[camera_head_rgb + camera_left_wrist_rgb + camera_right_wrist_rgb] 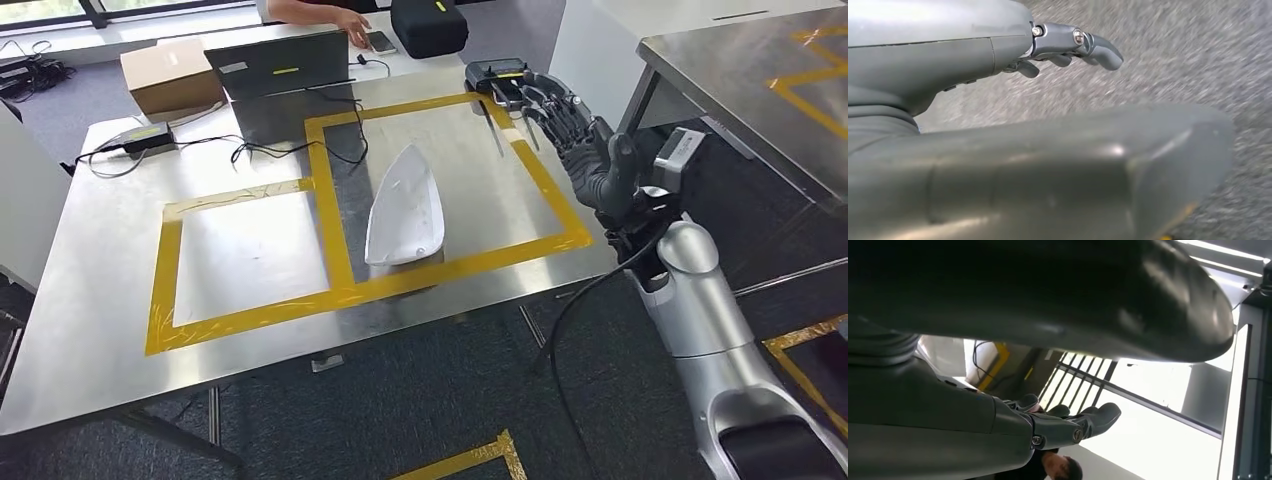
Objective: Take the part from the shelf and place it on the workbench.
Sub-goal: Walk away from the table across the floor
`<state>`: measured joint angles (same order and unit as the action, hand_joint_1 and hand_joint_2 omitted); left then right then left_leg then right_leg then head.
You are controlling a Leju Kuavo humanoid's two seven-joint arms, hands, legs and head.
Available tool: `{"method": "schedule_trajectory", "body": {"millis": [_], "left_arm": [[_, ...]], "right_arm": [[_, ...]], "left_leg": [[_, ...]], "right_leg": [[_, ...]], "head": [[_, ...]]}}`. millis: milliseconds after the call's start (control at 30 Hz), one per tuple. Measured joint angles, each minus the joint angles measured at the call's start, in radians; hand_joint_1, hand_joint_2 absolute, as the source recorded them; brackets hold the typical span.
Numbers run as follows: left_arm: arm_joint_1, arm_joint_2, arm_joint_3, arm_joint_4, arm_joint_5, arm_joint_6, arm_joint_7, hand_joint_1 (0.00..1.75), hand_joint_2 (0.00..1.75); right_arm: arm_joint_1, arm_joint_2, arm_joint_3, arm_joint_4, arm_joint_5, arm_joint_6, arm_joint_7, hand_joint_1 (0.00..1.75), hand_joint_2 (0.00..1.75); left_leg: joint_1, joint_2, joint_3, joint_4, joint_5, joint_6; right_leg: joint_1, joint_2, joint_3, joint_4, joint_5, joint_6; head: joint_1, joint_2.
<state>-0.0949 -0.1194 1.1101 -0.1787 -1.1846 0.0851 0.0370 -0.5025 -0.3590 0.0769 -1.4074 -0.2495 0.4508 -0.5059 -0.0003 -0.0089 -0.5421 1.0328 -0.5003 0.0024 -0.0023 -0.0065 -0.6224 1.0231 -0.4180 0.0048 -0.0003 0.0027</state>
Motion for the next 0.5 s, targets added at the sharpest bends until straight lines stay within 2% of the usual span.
{"method": "schedule_trajectory", "body": {"millis": [33,67,100,133,167,200,233,267,300,333,367,400,433,467,500], "left_arm": [[-0.009,0.002,-0.003,-0.001,-0.001,0.0,-0.008,0.0,0.0],[-0.019,0.004,-0.005,-0.002,0.0,0.0,-0.015,0.0,0.0],[-0.028,0.004,-0.007,-0.003,0.003,0.0,-0.022,0.0,0.0],[-0.035,0.005,-0.007,-0.004,0.006,0.0,-0.029,0.0,0.0],[-0.039,0.005,-0.007,-0.005,0.009,0.0,-0.035,0.0,0.0],[-0.041,0.005,-0.007,-0.005,0.013,0.0,-0.042,0.0,0.0],[-0.04,0.004,-0.007,-0.005,0.014,0.0,-0.046,0.0,0.0],[-0.039,0.004,-0.008,-0.005,0.012,-0.001,-0.048,0.0,0.0],[-0.037,0.004,-0.009,-0.005,0.007,-0.002,-0.049,0.0,0.0],[-0.034,0.003,-0.011,-0.004,0.0,-0.002,-0.046,0.0,0.0],[-0.031,0.003,-0.016,-0.004,-0.009,-0.003,-0.044,0.0,0.0],[-0.027,0.003,-0.02,-0.004,-0.016,-0.004,-0.041,0.0,0.0],[-0.023,0.003,-0.024,-0.004,-0.021,-0.006,-0.04,0.0,0.0],[-0.02,0.004,-0.027,-0.005,-0.027,-0.007,-0.039,0.0,0.0],[-0.017,0.005,-0.032,-0.005,-0.035,-0.008,-0.038,0.0,0.0]], "right_arm": [[0.034,0.0,-0.015,-0.027,0.01,0.006,-0.009,0.0,0.0],[0.066,0.0,-0.028,-0.051,0.022,0.01,-0.017,0.0,0.0],[0.092,0.002,-0.038,-0.071,0.033,0.011,-0.026,0.0,0.0],[0.115,0.006,-0.047,-0.086,0.045,0.011,-0.034,0.0,0.0],[0.134,0.012,-0.053,-0.097,0.056,0.009,-0.04,0.0,0.0],[0.153,0.02,-0.056,-0.106,0.064,0.008,-0.045,0.0,0.0],[0.171,0.029,-0.059,-0.115,0.071,0.007,-0.048,0.0,0.0],[0.188,0.038,-0.061,-0.123,0.077,0.006,-0.053,0.0,0.0],[0.206,0.047,-0.064,-0.132,0.086,0.002,-0.059,0.0,0.0],[0.227,0.057,-0.068,-0.144,0.098,-0.002,-0.068,0.0,0.0],[0.251,0.069,-0.071,-0.161,0.114,-0.007,-0.078,0.0,0.0],[0.277,0.081,-0.074,-0.181,0.129,-0.011,-0.088,0.0,0.0],[0.302,0.093,-0.077,-0.2,0.142,-0.012,-0.095,0.0,0.0],[0.325,0.103,-0.081,-0.218,0.152,-0.014,-0.099,0.0,0.0],[0.346,0.113,-0.087,-0.234,0.16,-0.017,-0.102,0.0,0.0]], "left_leg": [[0.002,0.002,-0.004,-0.005,0.008,0.007],[0.005,0.004,-0.01,-0.011,0.018,0.015],[0.007,0.006,-0.018,-0.016,0.029,0.021],[0.007,0.008,-0.027,-0.016,0.038,0.025],[0.007,0.01,-0.04,-0.016,0.048,0.027],[0.007,0.013,-0.054,-0.015,0.057,0.027],[0.006,0.016,-0.068,-0.014,0.067,0.026],[0.006,0.018,-0.083,-0.011,0.076,0.025],[0.006,0.02,-0.097,-0.009,0.085,0.023],[0.006,0.021,-0.109,-0.005,0.093,0.021],[0.005,0.02,-0.119,-0.002,0.1,0.017],[0.004,0.02,-0.123,0.0,0.107,0.012],[0.004,0.019,-0.125,0.001,0.114,0.006],[0.004,0.019,-0.125,0.0,0.121,-0.001],[0.005,0.019,-0.123,-0.004,0.128,-0.008]], "right_leg": [[-0.001,0.001,-0.003,0.004,-0.004,0.005],[-0.001,0.003,-0.012,0.02,-0.022,0.01],[-0.002,0.006,-0.027,0.056,-0.056,0.014],[-0.004,0.007,-0.046,0.109,-0.101,0.018],[-0.005,0.007,-0.067,0.173,-0.146,0.021],[-0.006,0.007,-0.081,0.231,-0.175,0.024],[-0.006,0.007,-0.083,0.266,-0.183,0.026],[-0.006,0.007,-0.068,0.27,-0.17,0.026],[-0.006,0.007,-0.035,0.24,-0.143,0.024],[-0.006,0.006,0.015,0.18,-0.121,0.021],[-0.004,0.005,0.07,0.105,-0.117,0.016],[-0.001,0.004,0.112,0.045,-0.119,0.01],[0.001,0.004,0.138,0.003,-0.129,0.004],[0.004,0.004,0.144,-0.015,-0.135,-0.002],[0.005,0.004,0.139,-0.015,-0.128,-0.008]], "head": [[0.0,0.0],[0.0,0.0],[0.001,0.0],[0.002,0.0],[0.002,0.0],[0.003,0.0],[0.003,0.0],[0.003,0.0],[0.003,0.0],[0.003,0.0],[0.003,0.0],[0.002,0.0],[0.002,0.0],[0.002,0.0],[0.001,0.0]]}}
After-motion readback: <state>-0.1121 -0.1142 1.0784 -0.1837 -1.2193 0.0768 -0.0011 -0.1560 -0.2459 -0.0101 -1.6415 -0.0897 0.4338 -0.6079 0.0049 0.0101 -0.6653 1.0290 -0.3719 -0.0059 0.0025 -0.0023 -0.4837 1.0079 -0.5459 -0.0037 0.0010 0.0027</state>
